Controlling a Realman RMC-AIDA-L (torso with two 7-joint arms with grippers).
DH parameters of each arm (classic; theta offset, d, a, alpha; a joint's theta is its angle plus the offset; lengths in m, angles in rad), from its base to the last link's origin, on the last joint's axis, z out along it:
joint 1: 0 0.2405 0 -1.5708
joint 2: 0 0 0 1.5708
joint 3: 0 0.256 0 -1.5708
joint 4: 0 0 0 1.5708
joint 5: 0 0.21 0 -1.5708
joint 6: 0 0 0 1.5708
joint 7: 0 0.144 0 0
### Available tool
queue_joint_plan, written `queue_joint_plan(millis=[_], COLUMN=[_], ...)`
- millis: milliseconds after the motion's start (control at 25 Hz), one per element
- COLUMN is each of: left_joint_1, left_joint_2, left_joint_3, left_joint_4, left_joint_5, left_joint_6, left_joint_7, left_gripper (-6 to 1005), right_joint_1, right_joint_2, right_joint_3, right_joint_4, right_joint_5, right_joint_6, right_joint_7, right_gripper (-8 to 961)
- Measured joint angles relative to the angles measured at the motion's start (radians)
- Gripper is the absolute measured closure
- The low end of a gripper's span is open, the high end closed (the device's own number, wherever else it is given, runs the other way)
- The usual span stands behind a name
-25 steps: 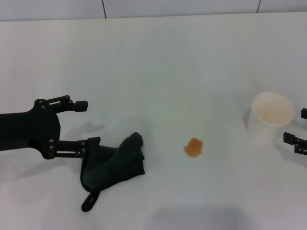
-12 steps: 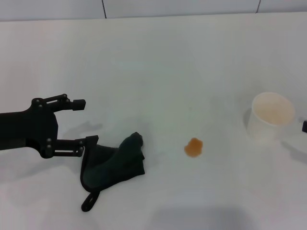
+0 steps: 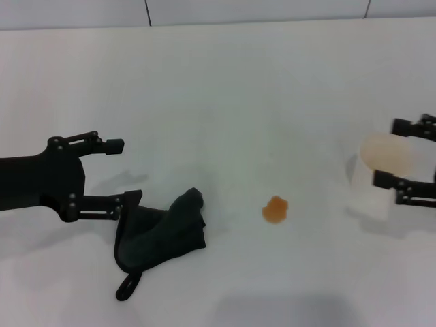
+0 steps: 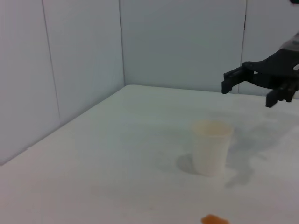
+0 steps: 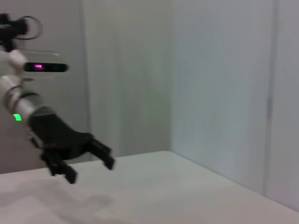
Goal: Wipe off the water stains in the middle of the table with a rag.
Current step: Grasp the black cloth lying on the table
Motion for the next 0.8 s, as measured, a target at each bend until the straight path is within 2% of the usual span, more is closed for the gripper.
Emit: queue_joint_plan(millis=[280,480,800], left_joint_1=[-0.012,-0.016,-0.124], left_joint_2=[0.000,0.004,0.026], left_joint_3=[0.001,0.004,0.010], left_joint_4=[-0.003,-0.005,-0.001], left_joint_5=[0.006,0.009,0.190], left_joint_6=[-0.001,-0.001,0.005], left_joint_7=[-0.002,-0.010,-0.189], left_gripper=[142,143,144], right_joint_1=[0.025,0.026,0.027], right_joint_2=[0.000,0.000,0.000], right_joint_3=[-0.116,-0.177,-0.219], right_joint_4=[-0.093,-0.187,-0.288], right_joint_5=[-0.020,-0.126,-0.221], right_joint_6=[0.057,0.149,0.199], right_joint_7=[0.037,0.132,0.218], right_gripper=[97,98,99])
